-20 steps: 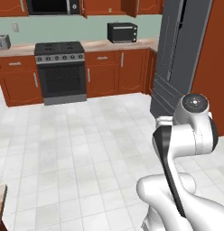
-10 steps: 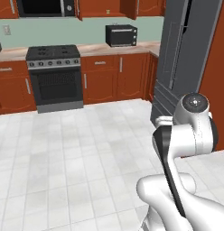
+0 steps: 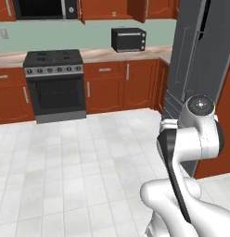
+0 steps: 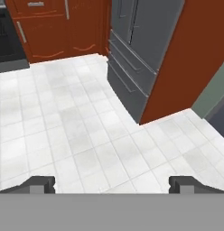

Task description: Get the candle and the liquor from the cabinet and move them to the dining counter.

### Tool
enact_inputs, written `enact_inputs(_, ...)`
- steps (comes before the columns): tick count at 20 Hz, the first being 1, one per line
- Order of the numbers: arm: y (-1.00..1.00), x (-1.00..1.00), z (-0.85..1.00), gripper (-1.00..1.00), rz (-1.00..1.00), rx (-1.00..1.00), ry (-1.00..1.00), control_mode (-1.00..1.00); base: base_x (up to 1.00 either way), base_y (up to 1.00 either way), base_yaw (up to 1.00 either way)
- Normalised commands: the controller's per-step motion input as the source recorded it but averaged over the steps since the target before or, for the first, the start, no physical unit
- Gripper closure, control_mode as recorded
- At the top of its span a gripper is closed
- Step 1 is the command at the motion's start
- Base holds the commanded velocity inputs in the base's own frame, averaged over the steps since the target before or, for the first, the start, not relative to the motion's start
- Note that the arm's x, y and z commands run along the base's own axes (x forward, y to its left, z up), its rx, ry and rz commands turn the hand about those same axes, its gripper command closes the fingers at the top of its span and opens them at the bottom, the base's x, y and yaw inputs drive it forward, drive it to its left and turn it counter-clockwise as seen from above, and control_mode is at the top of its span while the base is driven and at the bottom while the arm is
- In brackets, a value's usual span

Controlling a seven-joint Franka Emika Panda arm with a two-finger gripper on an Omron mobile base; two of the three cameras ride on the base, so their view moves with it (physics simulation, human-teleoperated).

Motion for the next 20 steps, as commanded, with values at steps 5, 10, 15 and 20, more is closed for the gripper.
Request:
enact_inputs(5, 0.00, 0.00, 0.00, -1.00, 0.00, 0.00, 0.00, 1.00, 0.74, -0.36, 0.08)
enact_inputs(10, 0.00, 0.00, 0.00, -1.00, 0.00, 0.00, 0.00, 1.00, 0.74, -0.36, 0.08)
enact_inputs(15, 0.00, 0.00, 0.00, -1.00, 0.00, 0.00, 0.00, 1.00, 0.74, -0.36, 0.08)
enact_inputs(20, 0.00, 0.00, 0.00, -1.00, 0.00, 0.00, 0.00, 1.00, 0.73, -0.37, 0.09)
